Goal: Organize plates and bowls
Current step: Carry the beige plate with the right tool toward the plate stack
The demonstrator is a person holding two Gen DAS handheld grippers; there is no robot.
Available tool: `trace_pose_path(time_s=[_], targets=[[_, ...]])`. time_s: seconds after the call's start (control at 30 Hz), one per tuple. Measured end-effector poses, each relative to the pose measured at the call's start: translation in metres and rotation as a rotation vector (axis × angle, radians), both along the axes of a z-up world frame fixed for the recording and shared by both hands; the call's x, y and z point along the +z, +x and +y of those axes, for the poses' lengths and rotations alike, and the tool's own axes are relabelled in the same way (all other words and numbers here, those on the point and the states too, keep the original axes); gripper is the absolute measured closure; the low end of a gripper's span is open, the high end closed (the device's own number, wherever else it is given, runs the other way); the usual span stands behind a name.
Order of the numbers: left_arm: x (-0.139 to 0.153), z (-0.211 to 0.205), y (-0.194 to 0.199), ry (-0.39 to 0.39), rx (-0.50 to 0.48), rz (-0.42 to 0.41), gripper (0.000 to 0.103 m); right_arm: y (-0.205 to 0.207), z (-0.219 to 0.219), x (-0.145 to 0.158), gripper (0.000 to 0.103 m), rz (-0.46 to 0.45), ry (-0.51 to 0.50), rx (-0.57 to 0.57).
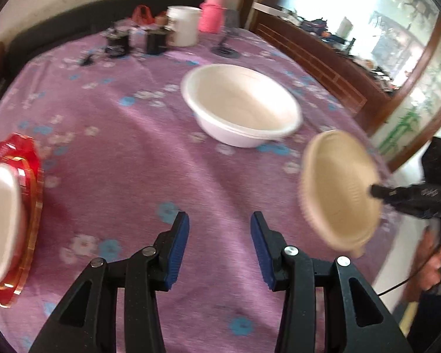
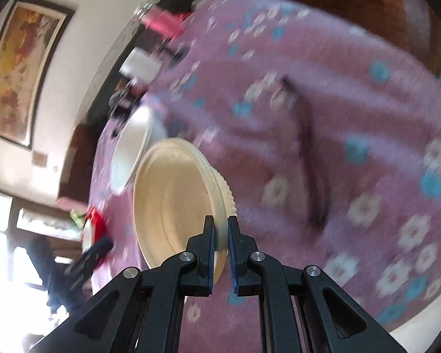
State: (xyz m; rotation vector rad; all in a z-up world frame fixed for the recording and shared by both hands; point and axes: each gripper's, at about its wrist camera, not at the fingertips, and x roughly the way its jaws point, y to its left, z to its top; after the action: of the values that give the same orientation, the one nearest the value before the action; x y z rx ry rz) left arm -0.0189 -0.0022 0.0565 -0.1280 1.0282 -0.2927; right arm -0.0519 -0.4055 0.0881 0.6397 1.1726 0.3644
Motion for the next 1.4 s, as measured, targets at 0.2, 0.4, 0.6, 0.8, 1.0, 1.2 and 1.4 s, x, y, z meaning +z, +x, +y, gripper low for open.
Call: trace_pose_path(time_s=[0.2,0.4,0.6,0.8,1.0,1.2,1.4], targets=[[0.002,-0.003,-0.007,-0.001,-0.001,0.001,0.054,0.003,0.059,0.003,0.094,-0.064,-0.020,0.121],[-0.006,0.011,0.001,0.064,0.056,0.005,0.078,0.019,0.103,0.005,0.092,-0.092,-0.039,0.199],[-0.007,0.004,0.005,0.067,0.027,-0.004,0.091,0.025,0.122,0.015,0.092,-0.137,-0.162,0.239],[-0.007,0.008,0.010,0.003,0.019,0.021,0.091,0.023,0.118,0.020,0.082,-0.165,-0.251,0.248],[-0.010,0.010,0.011,-0.013,0.034,0.041,0.055,0.020,0.106,0.019,0.077,-0.178,-0.267,0.236],[-0.013,0.001,0.015,0.004,0.012,0.044,0.076,0.023,0.105,0.014,0.086,-0.168,-0.249,0.247],[-0.011,-0.011,0.012,0.056,0.003,0.021,0.088,0.018,0.110,0.015,0.093,-0.171,-0.226,0.244]])
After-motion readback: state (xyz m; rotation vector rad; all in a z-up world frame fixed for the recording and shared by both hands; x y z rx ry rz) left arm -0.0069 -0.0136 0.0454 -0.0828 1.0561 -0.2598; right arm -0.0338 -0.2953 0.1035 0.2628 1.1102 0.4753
